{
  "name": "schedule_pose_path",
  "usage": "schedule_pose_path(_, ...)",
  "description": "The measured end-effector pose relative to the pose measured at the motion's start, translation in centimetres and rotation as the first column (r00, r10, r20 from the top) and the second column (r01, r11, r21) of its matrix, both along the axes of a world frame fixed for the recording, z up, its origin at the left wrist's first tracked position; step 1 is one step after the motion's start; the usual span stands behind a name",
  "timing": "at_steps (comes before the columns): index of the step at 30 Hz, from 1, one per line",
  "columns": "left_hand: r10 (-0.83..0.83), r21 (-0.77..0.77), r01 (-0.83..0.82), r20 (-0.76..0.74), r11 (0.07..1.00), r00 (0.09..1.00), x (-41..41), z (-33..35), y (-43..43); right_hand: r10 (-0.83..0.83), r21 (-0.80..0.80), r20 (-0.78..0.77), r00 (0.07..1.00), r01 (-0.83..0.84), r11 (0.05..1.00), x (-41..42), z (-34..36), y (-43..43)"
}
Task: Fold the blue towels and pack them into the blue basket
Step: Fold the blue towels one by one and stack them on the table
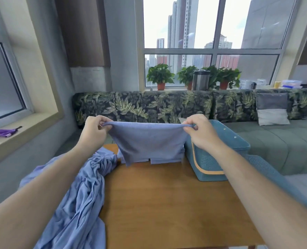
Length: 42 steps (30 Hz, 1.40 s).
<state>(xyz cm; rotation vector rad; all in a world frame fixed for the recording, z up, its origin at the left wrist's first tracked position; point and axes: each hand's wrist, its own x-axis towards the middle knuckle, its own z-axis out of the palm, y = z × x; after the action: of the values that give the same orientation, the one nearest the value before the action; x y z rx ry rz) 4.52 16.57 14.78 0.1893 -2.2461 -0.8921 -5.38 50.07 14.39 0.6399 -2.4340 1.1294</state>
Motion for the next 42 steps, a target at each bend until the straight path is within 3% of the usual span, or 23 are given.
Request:
schedule_pose_path(2,-0.005,-0.001,0.005,0.044,1.0,0.999,1.7,-4.2,0.4,-0.001,0.016,0.091,0.996,0.0,1.0,1.9,-3.6,0.9)
schedule_pose_path(8,-0.059,0.209,0.009,0.237,0.978,0.97,7.4,-19.1,3.8,0.019,-0.059,0.361,0.932,0.003,0.998,7.3,-19.0,3.3)
schedule_pose_path(11,-0.099,0.253,0.012,0.331,0.967,0.938,8.8,-23.1,4.1,0.006,-0.047,0.423,0.906,0.015,0.999,9.7,-24.1,4.1)
schedule_pose_path(22,-0.074,0.251,-0.013,0.334,0.968,0.94,10.6,-24.8,4.2,-0.051,-0.054,0.339,0.939,0.074,0.996,11.8,-25.7,4.6)
schedule_pose_path(25,-0.178,0.388,0.028,0.358,0.921,0.917,11.1,-24.7,4.6,-0.072,-0.049,0.347,0.935,0.095,0.994,11.6,-25.4,4.8)
schedule_pose_path(26,-0.185,0.371,0.035,0.375,0.928,0.908,11.2,-24.6,4.8,-0.117,0.033,0.292,0.949,0.112,0.993,11.4,-25.3,4.5)
schedule_pose_path(28,-0.06,0.05,0.044,0.381,0.998,0.923,10.6,-24.5,5.2,-0.211,0.232,0.104,0.972,0.183,0.955,10.8,-24.9,3.2)
schedule_pose_path(29,-0.008,-0.121,0.051,0.332,0.991,0.943,9.8,-24.3,5.5,-0.237,0.303,0.016,0.971,0.221,0.927,10.5,-24.5,2.1)
schedule_pose_path(31,-0.034,-0.272,0.113,0.278,0.956,0.96,7.6,-23.7,6.6,-0.213,0.427,-0.032,0.977,0.206,0.88,9.4,-24.1,-0.4)
schedule_pose_path(36,-0.025,-0.336,0.291,0.616,0.896,0.788,3.4,-26.3,7.9,-0.144,0.657,0.299,0.943,-0.094,0.748,7.8,-25.3,-3.9)
schedule_pose_path(42,-0.005,-0.346,0.278,0.619,0.896,0.785,6.3,-27.8,8.6,-0.152,0.676,0.325,0.933,-0.117,0.727,11.2,-25.9,-2.6)
